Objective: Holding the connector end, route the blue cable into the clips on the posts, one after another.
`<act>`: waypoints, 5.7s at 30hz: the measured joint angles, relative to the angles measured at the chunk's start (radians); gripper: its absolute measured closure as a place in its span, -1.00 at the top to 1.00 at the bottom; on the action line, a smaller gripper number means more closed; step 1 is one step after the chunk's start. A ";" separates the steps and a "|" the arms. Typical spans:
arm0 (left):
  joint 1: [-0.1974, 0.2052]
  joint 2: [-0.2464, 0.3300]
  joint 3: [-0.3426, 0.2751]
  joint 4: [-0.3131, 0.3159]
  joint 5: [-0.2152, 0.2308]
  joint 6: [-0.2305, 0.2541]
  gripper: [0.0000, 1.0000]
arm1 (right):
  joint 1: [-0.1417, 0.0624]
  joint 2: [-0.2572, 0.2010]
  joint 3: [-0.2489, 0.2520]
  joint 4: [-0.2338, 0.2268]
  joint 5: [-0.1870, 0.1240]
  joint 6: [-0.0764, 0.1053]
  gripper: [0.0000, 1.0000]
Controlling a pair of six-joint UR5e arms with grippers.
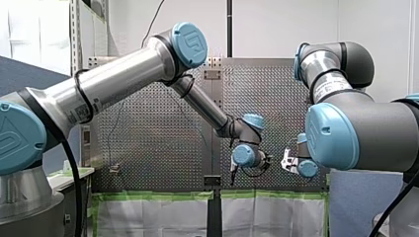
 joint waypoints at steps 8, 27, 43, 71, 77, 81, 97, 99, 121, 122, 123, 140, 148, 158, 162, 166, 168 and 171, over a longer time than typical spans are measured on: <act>0.062 0.078 -0.077 0.076 0.009 -0.039 0.99 | -0.001 0.001 0.000 -0.001 0.001 0.003 -1.00; 0.091 0.256 -0.256 -0.041 0.009 -0.022 0.99 | -0.006 0.007 0.000 -0.005 0.001 0.007 -1.00; 0.087 0.378 -0.377 -0.037 0.021 -0.115 0.99 | -0.011 0.022 0.000 -0.007 0.000 0.010 -1.00; 0.117 0.618 -0.618 0.120 0.055 -0.221 0.99 | -0.020 0.029 -0.008 -0.005 0.000 0.005 -1.00; 0.132 0.671 -0.671 0.168 0.036 -0.235 0.99 | -0.020 0.029 -0.008 -0.005 0.000 0.005 -1.00; 0.137 0.707 -0.706 0.187 0.007 -0.248 0.99 | -0.020 0.029 -0.008 -0.006 0.000 0.005 -1.00; 0.172 0.838 -0.838 0.315 -0.075 -0.263 0.99 | -0.020 0.029 -0.012 -0.006 0.000 -0.008 -1.00; 0.176 0.849 -0.856 0.333 -0.092 -0.263 0.99 | -0.021 0.029 -0.015 -0.004 0.000 -0.011 -1.00; 0.263 0.853 -1.014 0.467 -0.044 -0.258 0.99 | -0.026 0.029 -0.029 0.023 0.000 -0.022 -1.00; 0.264 0.853 -1.014 0.467 -0.044 -0.258 0.99 | -0.026 0.029 -0.029 0.023 0.000 -0.022 -1.00; 0.264 0.853 -1.014 0.467 -0.044 -0.258 0.99 | -0.026 0.029 -0.029 0.023 0.000 -0.022 -1.00; 0.264 0.853 -1.015 0.467 -0.043 -0.257 0.99 | -0.026 0.029 -0.029 0.022 0.000 -0.022 -1.00; 0.264 0.853 -1.015 0.468 -0.043 -0.257 0.99 | -0.026 0.029 -0.029 0.023 0.000 -0.023 -1.00; 0.264 0.853 -1.015 0.467 -0.043 -0.257 0.99 | -0.026 0.029 -0.029 0.023 0.000 -0.022 -1.00; 0.264 0.853 -1.015 0.467 -0.043 -0.257 0.99 | -0.026 0.029 -0.029 0.022 0.000 -0.023 -1.00; 0.264 0.853 -1.015 0.467 -0.043 -0.257 0.99 | -0.026 0.029 -0.029 0.023 0.000 -0.022 -1.00; 0.264 0.853 -1.015 0.468 -0.043 -0.257 0.99 | -0.026 0.029 -0.029 0.023 0.000 -0.023 -1.00; 0.264 0.853 -1.015 0.467 -0.043 -0.257 0.99 | -0.026 0.029 -0.029 0.022 0.000 -0.022 -1.00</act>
